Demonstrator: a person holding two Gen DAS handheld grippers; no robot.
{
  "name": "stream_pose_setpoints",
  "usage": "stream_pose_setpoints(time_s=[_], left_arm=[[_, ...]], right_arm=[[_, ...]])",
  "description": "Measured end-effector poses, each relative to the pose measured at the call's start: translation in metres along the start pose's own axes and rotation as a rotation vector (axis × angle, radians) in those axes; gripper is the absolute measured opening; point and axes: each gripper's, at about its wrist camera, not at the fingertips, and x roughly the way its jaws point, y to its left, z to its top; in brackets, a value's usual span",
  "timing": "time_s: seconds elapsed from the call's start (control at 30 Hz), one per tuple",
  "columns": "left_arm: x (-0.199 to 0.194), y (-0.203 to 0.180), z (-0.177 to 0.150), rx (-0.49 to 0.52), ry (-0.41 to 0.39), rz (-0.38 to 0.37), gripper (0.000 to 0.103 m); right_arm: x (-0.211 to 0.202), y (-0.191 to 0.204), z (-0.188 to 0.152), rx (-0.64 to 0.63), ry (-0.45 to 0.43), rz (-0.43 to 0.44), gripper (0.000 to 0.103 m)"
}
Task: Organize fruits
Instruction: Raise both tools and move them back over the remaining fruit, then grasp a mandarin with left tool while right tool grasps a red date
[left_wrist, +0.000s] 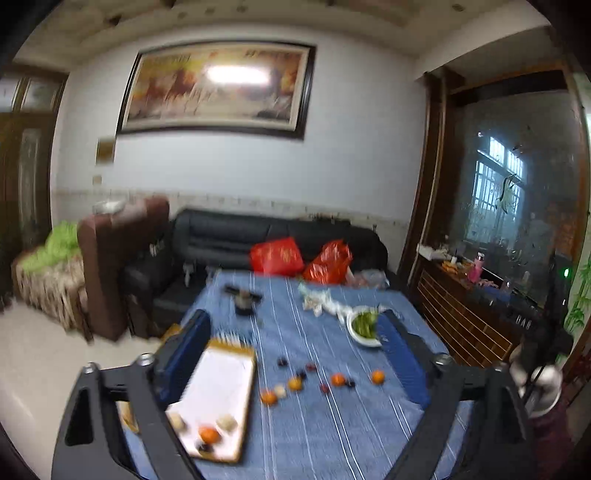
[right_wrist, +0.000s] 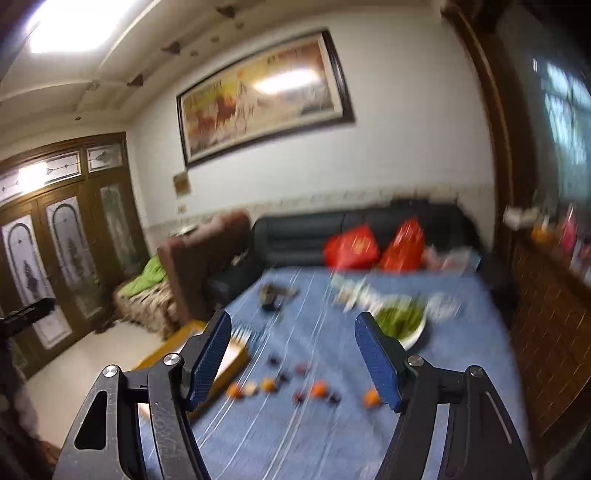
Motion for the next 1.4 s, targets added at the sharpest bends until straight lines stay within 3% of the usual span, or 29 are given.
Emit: stream_pose_setpoints(time_s=[0.2,0.27,0.37,0.47,0.67,0.83,0.87,1.0,1.03,1.17,1.4], left_arm=[[-0.005,-0.014,0.092,0.114,-0.062,0.116,0.099],[0.001,-0.014,0.101,0.127,-0.073,0.134,0.103],[0.022,-0.01,0.089,0.139,-0.058,0.134,0.103],[0.059,-0.004,0.054,0.125,0.043,0.087,0.103],[0.153,0.008,-0.035,0.01,0.303,-0.072,0.103],[0.211,0.021,-0.1,-0.112,0.396,-0.163,0.103],[0.223,0.022,-0.111,-0.125,0.409,-0.167,0.103],[0.26,0.037,-0.146,-0.205,0.48,-0.177,0.103],[0.266,0.042,-0.152,-0.222,0.487,-0.174,0.102],[0.281,0.058,-0.163,-0.247,0.503,-0.139,0.087],[0.306,0.066,-0.174,-0.245,0.559,-0.091,0.087]], right_arm=[[-0.03,0.004,0.125,-0.109,-0.102,-0.208,0.08],[-0.035,0.003,0.152,-0.109,-0.112,-0.255,0.082],[-0.034,-0.003,0.161,-0.086,-0.108,-0.253,0.086],[-0.019,-0.011,0.136,-0.076,-0.078,-0.222,0.091],[0.067,-0.026,0.027,-0.094,0.168,-0.177,0.091],[0.135,-0.04,-0.073,0.012,0.351,-0.043,0.087],[0.148,-0.041,-0.09,0.037,0.387,-0.018,0.085],[0.208,-0.04,-0.152,0.151,0.555,0.083,0.05],[0.219,-0.035,-0.164,0.158,0.585,0.1,0.045],[0.263,-0.013,-0.191,0.095,0.632,0.077,0.045],[0.317,0.003,-0.217,0.039,0.674,0.059,0.045]])
